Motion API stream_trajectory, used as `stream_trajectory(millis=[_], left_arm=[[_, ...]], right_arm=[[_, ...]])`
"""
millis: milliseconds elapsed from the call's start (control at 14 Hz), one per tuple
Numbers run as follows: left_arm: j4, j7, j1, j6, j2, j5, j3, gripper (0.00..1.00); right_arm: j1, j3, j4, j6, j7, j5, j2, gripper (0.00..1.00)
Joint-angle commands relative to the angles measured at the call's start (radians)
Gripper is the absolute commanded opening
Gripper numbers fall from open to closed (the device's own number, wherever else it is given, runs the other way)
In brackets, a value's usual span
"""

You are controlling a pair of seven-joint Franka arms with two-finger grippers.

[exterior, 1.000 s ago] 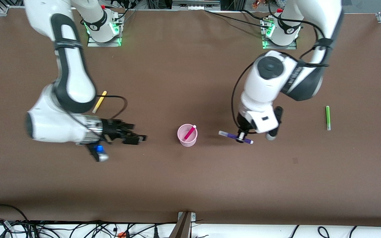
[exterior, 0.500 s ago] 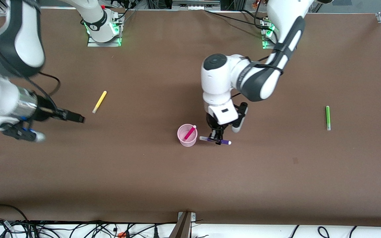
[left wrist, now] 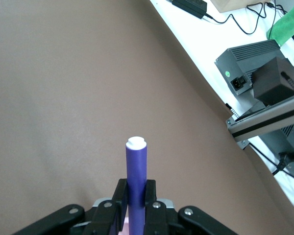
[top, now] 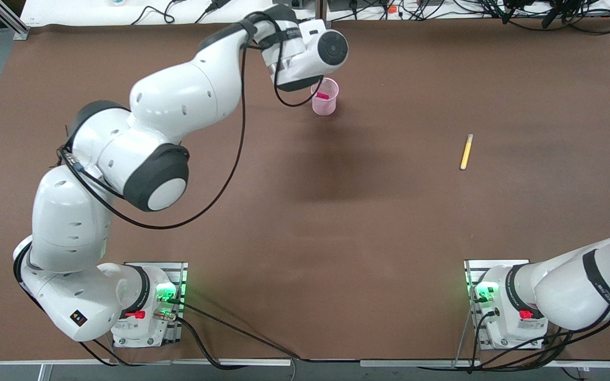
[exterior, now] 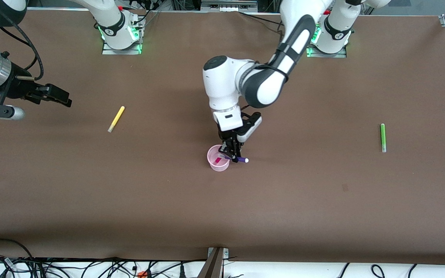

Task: Organize pens into pink holder with both arms
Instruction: 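Withdraw the right gripper while the left gripper moves the purple marker over the cup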

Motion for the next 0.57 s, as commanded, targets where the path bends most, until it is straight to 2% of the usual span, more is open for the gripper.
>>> stream_trajectory(millis=[0, 286, 357, 500], left_arm=[[0.046, -0.040, -0.065, -0.012, 0.056, 0.033, 0.069, 0.00], [0.135, -0.040, -0.069, -0.012, 0.124, 0.034, 0.075, 0.00], [0.150, -0.040, -0.069, -0.014, 0.136, 0.036, 0.075, 0.00], [0.155, -0.040, -0.078, -0.014, 0.144, 0.036, 0.077, 0.00]], right_arm=[[-0.009, 0.009, -0.011, -0.011, 0.000, -0.019, -0.019, 1.00], [-0.014, 0.010, -0.017, -0.024, 0.006, -0.012, -0.033, 1.00], [-0.061, 0.048, -0.018, -0.022, 0.006, -0.012, -0.034, 1.00], [-0.249, 0.248, -0.026, -0.025, 0.008, -0.016, -0.048, 1.00]])
